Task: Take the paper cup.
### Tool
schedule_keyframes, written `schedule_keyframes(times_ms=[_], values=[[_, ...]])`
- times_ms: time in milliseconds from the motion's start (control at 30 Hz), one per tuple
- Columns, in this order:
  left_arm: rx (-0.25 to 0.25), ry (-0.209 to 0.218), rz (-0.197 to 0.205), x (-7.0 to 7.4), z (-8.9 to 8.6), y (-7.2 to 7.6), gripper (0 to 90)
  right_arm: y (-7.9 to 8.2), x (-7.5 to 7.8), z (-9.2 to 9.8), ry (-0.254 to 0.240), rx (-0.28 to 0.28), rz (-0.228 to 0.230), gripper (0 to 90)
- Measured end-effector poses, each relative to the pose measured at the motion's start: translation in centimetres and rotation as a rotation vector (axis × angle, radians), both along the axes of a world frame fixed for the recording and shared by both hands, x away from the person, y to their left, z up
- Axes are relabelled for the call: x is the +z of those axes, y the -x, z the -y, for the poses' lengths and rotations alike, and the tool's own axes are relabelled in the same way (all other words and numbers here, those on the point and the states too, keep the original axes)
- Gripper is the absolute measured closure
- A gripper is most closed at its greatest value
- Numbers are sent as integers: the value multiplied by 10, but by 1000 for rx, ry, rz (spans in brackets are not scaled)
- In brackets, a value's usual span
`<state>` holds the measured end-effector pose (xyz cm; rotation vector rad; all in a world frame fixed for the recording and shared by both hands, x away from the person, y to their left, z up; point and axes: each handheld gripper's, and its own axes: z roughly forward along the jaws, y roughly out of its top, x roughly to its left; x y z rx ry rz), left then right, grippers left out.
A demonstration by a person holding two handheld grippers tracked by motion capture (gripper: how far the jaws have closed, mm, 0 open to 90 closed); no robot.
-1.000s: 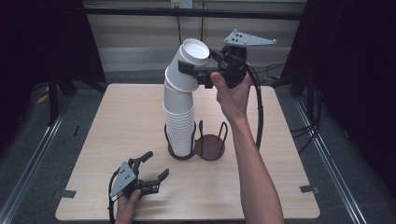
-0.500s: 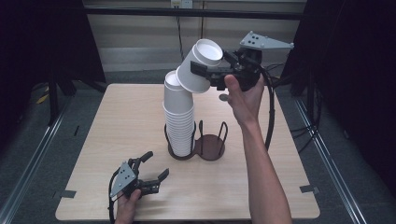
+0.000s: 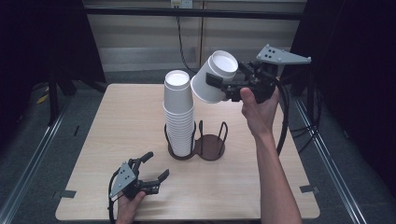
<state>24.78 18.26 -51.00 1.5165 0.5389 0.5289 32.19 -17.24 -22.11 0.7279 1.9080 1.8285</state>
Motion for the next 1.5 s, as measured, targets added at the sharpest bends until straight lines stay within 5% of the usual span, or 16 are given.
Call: schedule_keyframes(times_ms=[467, 967, 1500], values=[[-32, 4, -42, 9, -1, -1, 156, 10, -36, 10, 33, 6, -49, 218], [-113, -64, -21, 29, 10, 0, 162, 28, -76, 11, 43, 33, -85, 221], [-166, -65, -25, 43, 14, 0, 180, 41, -111, 3, 41, 67, -112, 221]])
